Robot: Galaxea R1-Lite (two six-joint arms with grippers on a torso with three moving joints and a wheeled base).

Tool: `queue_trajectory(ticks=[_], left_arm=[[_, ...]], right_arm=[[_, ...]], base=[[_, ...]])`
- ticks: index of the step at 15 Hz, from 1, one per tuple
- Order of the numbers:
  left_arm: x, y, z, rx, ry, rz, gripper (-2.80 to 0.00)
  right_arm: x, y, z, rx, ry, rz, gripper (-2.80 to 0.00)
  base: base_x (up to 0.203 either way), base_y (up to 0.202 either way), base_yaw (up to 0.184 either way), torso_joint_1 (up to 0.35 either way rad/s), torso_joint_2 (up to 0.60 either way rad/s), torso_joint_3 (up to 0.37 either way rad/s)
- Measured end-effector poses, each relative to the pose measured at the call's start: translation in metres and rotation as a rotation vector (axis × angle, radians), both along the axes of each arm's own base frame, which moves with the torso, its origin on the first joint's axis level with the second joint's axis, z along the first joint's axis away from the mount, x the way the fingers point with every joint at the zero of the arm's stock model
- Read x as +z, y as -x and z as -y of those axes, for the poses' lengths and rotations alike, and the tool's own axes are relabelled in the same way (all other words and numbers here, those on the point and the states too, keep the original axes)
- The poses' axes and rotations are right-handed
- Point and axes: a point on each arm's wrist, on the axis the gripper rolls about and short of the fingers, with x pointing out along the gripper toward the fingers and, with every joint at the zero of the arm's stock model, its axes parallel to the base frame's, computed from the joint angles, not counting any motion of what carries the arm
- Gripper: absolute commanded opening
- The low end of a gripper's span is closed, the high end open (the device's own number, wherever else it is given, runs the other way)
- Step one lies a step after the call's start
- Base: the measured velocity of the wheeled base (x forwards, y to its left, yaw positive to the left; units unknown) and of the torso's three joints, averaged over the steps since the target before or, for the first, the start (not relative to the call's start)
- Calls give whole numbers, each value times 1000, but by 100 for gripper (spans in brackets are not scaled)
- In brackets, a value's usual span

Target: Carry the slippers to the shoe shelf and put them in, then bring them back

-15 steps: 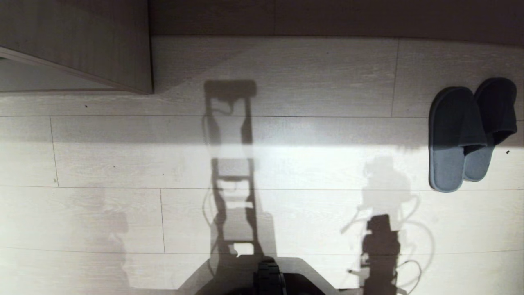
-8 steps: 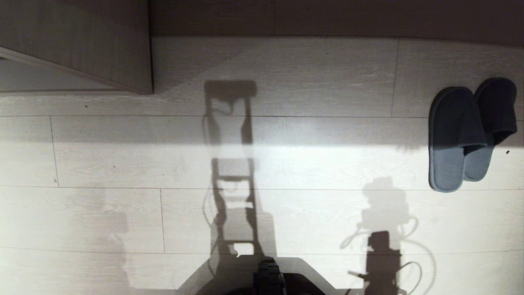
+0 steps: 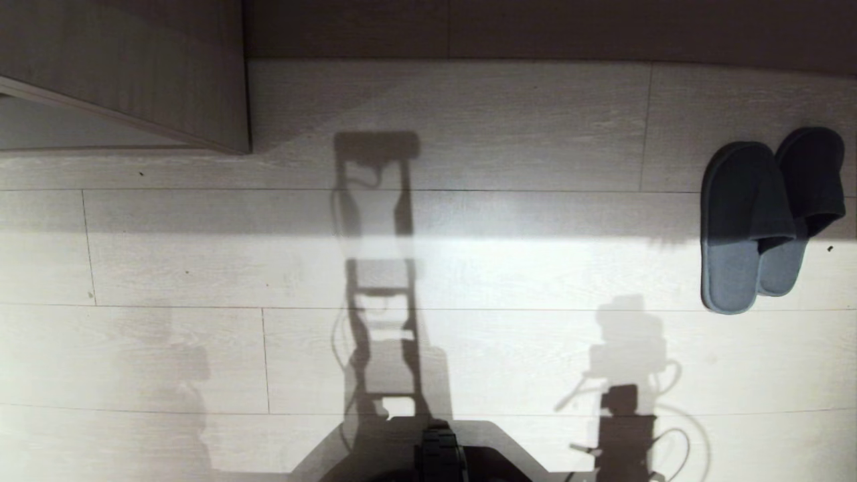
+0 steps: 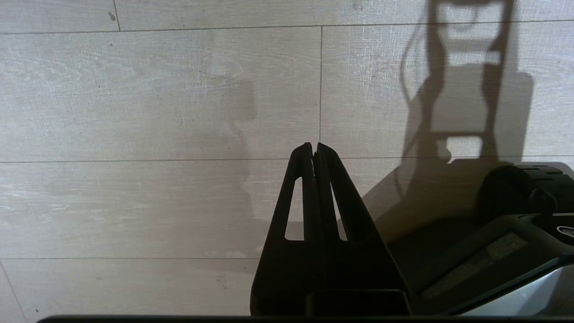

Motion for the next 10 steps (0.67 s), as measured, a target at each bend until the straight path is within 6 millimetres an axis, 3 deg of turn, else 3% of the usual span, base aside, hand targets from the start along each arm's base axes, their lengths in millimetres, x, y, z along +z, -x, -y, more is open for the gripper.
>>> queue_trajectory(ticks=[5,10], left_arm=[[0,0,0,0,1,0,-280],[0,0,0,-1,11,0,-280]], right_arm=[[0,0,0,-1,0,1,-280],[0,0,0,0,9,2,-280]], base=[[0,0,0,0,0,6],[0,0,0,2,1,180]])
